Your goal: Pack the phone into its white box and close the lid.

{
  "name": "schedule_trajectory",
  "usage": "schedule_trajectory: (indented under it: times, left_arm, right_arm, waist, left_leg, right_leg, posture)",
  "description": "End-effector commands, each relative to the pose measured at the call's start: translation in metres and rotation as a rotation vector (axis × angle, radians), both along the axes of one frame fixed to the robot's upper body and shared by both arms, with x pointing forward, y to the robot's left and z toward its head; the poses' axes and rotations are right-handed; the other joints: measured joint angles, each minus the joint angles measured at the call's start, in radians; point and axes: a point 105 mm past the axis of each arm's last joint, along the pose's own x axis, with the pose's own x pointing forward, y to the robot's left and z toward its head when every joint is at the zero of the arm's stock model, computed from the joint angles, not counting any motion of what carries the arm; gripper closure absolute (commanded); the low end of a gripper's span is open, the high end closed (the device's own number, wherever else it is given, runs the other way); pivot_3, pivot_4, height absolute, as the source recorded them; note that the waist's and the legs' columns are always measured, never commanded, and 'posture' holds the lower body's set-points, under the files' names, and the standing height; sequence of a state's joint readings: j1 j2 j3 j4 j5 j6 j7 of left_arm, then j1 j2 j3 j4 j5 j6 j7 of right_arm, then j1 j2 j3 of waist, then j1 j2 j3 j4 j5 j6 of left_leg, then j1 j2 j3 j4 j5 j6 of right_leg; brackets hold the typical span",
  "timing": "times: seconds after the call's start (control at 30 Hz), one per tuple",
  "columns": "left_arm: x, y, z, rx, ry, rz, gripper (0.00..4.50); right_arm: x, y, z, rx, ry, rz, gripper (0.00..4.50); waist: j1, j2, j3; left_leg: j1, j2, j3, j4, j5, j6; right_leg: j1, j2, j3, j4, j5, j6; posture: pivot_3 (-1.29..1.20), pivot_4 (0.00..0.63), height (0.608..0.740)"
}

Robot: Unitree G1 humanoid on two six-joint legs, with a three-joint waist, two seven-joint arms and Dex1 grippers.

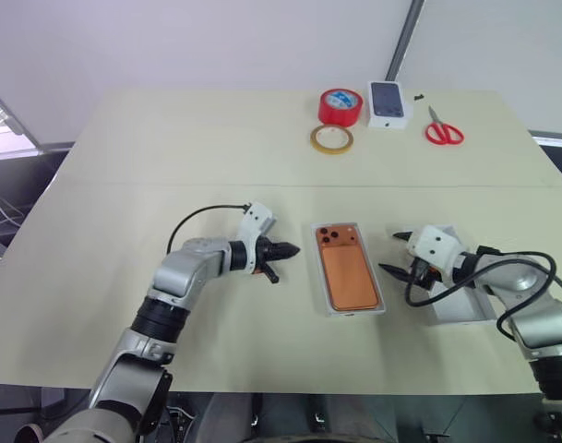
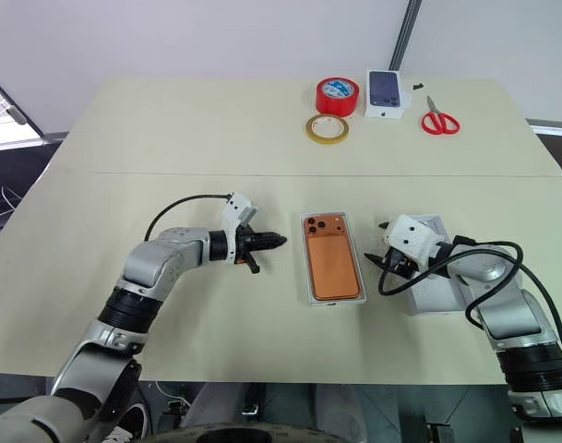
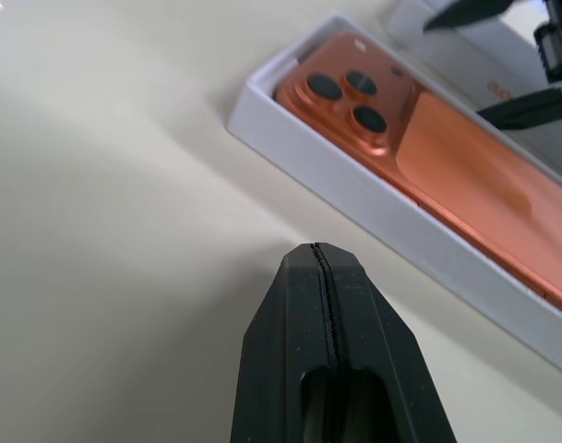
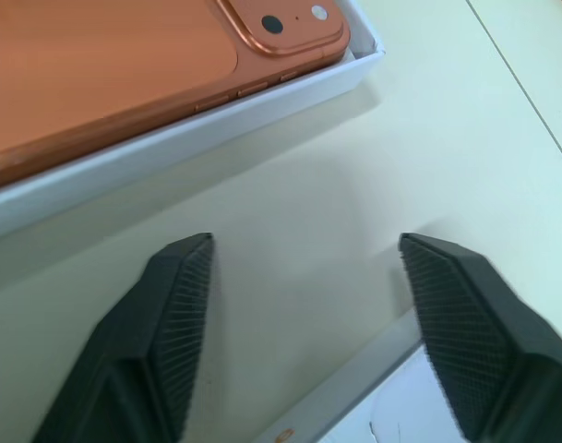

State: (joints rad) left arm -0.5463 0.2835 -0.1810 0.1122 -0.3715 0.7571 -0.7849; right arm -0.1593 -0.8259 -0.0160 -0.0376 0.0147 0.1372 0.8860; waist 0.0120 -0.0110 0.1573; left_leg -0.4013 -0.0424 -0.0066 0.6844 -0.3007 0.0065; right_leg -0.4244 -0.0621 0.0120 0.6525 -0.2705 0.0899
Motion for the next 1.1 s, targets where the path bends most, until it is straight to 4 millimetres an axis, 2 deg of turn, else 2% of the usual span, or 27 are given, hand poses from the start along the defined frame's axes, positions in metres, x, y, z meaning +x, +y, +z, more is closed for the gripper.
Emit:
schedule_trajectory:
  times: [0.03, 0.17, 0.2, 0.33, 0.43, 0.63, 0.77, 1.0, 1.1]
  left_arm:
    - [0.003, 0.006, 0.017, -0.034, -0.068, 0.012, 4.5]
    - [0.003, 0.01, 0.022, -0.06, -0.077, 0.023, 4.5]
    - [0.001, 0.013, 0.026, -0.071, -0.097, 0.012, 4.5]
    - [-0.008, 0.027, 0.046, -0.131, -0.248, -0.06, 4.5]
    - [-0.02, 0.046, 0.05, -0.088, -0.439, -0.141, 4.5]
    - [-0.035, 0.07, 0.046, -0.085, -0.52, -0.214, 4.5]
    - [-0.041, 0.077, 0.045, -0.1, -0.552, -0.234, 4.5]
    - [-0.057, 0.077, 0.032, -0.104, -0.545, -0.336, 4.5]
    - [-0.061, 0.076, 0.028, -0.078, -0.556, -0.381, 4.5]
  right_arm:
    - [-0.001, -0.019, 0.005, -0.046, -0.013, -0.036, 1.08]
    - [-0.004, -0.032, 0.005, -0.085, -0.022, -0.059, 1.08]
    - [-0.005, -0.034, 0.011, -0.057, -0.025, -0.075, 1.08]
    - [-0.01, -0.023, 0.034, 0.186, -0.008, -0.138, 1.08]
    - [-0.021, -0.018, 0.037, 0.358, 0.062, -0.234, 1.08]
    - [-0.043, -0.039, 0.018, 0.339, 0.15, -0.507, 1.08]
    - [-0.054, -0.044, 0.023, 0.363, 0.199, -0.619, 1.08]
    - [-0.067, -0.023, 0.026, 0.331, 0.367, -0.623, 1.08]
    - [-0.066, -0.023, 0.028, 0.335, 0.446, -0.68, 1.08]
  waist:
    - [0.0, 0.0, 0.0]
    - [0.002, 0.0, 0.0]
    - [0.002, 0.0, 0.0]
    - [-0.001, 0.0, 0.0]
    - [-0.007, 0.001, -0.001]
    - [0.001, 0.002, -0.001]
    - [0.0, 0.003, -0.001]
    - [-0.005, 0.004, -0.002]
    - [-0.004, 0.004, -0.002]
  left_leg:
    - [0.0, 0.0, 0.0, 0.0, 0.0, 0.0]
    - [0.0, 0.0, 0.0, 0.0, 0.0, 0.0]
    - [0.0, 0.0, 0.0, 0.0, 0.0, 0.0]
    - [0.0, 0.001, 0.0, 0.0, 0.0, 0.0]
    - [0.001, 0.002, 0.0, 0.0, 0.0, 0.0]
    - [0.0, 0.002, 0.0, -0.001, -0.004, 0.006]
    - [0.0, 0.002, 0.0, -0.001, -0.004, 0.007]
    - [0.0, 0.002, 0.0, -0.002, -0.004, 0.007]
    - [0.0, 0.002, 0.0, -0.001, -0.004, 0.007]
  right_leg:
    - [0.0, 0.0, 0.0, 0.0, 0.0, 0.0]
    - [0.0, 0.0, 0.0, 0.0, 0.0, 0.0]
    - [0.0, 0.0, 0.0, 0.0, 0.0, 0.0]
    - [0.0, 0.0, 0.0, 0.0, 0.0, 0.0]
    - [0.0, 0.0, 0.0, 0.0, 0.0, 0.0]
    - [0.0, -0.001, 0.0, -0.002, 0.0, 0.0]
    - [0.0, -0.001, 0.0, -0.002, 0.0, 0.0]
    - [0.0, -0.001, 0.0, -0.001, 0.0, 0.0]
    - [0.0, -0.001, 0.0, -0.001, 0.0, 0.0]
  posture:
    - [0.0, 0.15, 0.74]
    - [0.0, 0.15, 0.74]
    - [0.0, 0.15, 0.74]
    - [0.0, 0.15, 0.74]
    - [0.0, 0.15, 0.74]
    - [0.0, 0.15, 0.74]
    - [0.0, 0.15, 0.74]
    - [0.0, 0.15, 0.74]
    - [0.0, 0.15, 0.74]
